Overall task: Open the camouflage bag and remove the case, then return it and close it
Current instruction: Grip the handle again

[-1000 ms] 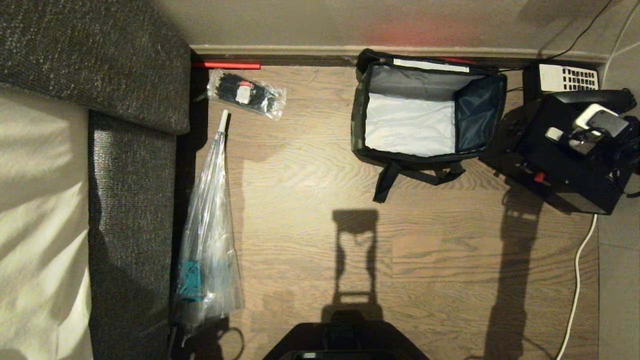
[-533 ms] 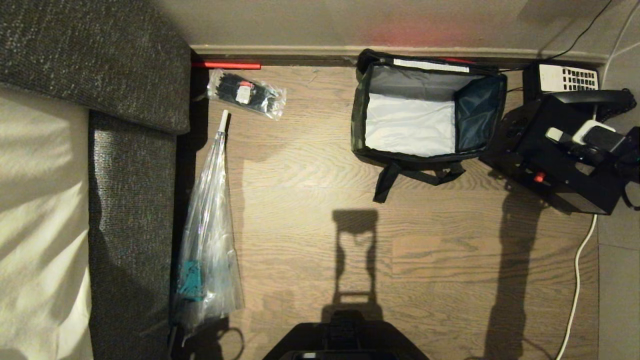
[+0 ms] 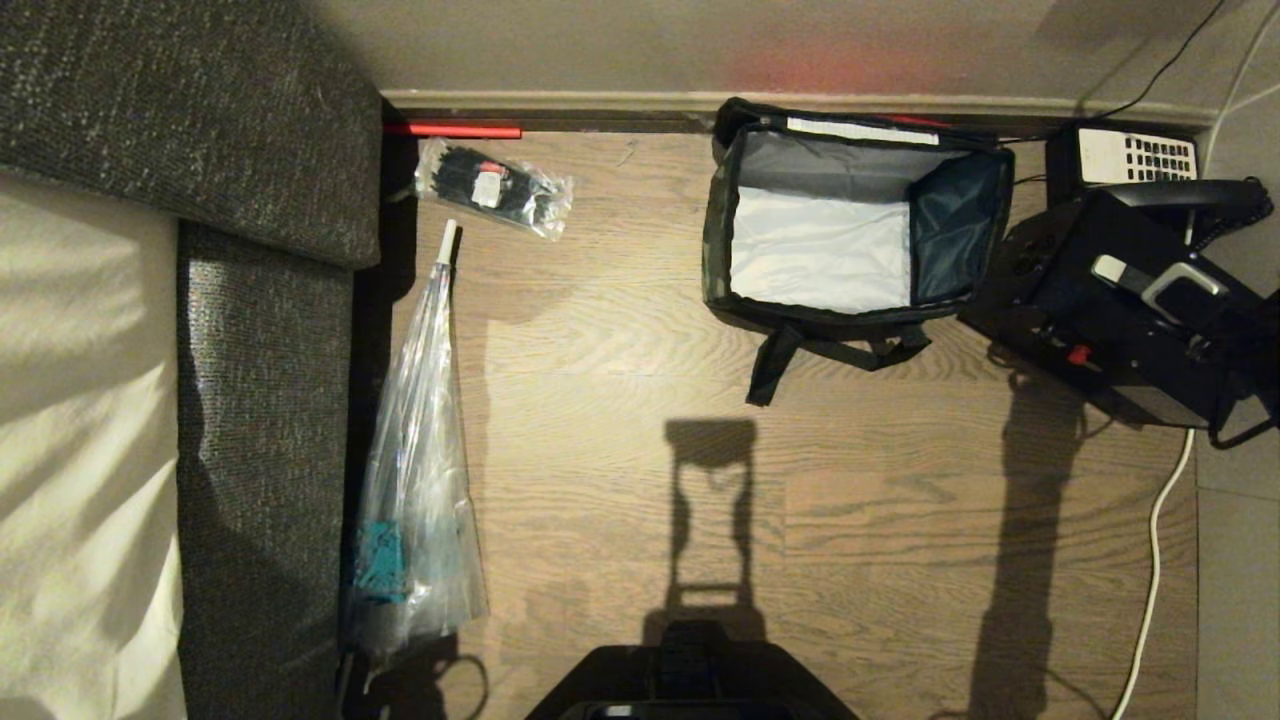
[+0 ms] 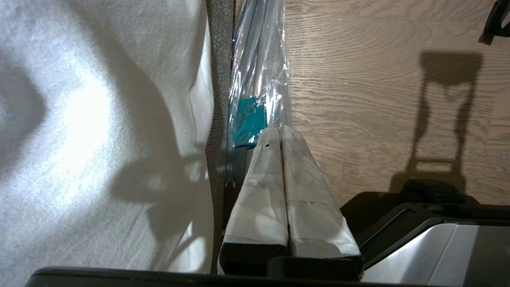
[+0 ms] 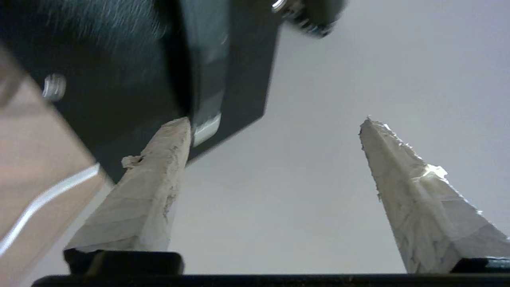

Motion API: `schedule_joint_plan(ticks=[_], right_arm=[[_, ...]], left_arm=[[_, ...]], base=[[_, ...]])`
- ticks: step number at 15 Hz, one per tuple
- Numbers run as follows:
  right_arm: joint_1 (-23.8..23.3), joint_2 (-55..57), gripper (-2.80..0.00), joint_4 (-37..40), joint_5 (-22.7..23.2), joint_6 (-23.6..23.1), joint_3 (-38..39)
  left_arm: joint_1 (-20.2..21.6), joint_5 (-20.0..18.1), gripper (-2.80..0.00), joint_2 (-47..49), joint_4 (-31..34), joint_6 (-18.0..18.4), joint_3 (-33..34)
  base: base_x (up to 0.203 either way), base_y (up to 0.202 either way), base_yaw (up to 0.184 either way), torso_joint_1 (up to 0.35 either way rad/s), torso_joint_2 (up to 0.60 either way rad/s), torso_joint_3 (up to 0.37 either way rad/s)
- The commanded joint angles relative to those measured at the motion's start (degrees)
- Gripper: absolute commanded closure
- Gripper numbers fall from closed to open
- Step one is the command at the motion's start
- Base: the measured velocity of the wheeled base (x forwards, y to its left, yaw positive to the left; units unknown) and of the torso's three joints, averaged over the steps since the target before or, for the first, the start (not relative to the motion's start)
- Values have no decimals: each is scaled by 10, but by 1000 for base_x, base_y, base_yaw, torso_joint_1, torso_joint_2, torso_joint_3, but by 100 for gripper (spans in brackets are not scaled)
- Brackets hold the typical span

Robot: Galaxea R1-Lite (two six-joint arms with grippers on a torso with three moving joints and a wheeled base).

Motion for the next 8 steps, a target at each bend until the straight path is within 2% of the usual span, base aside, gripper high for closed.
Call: schedule_joint_plan(ticks=[1,3,8], right_arm=[[7,34,-280,-89,-5,1,20],[10,37,-280,-163,-6,2,44],[23,55,-280,-201,-9,31,85]], left_arm=[[0,0,0,0,0,0,0],[0,0,0,0,0,0,0],[0,0,0,0,0,0,0]], base=[[0,0,0,0,0,0],[0,0,0,0,0,0],[0,0,0,0,0,0]])
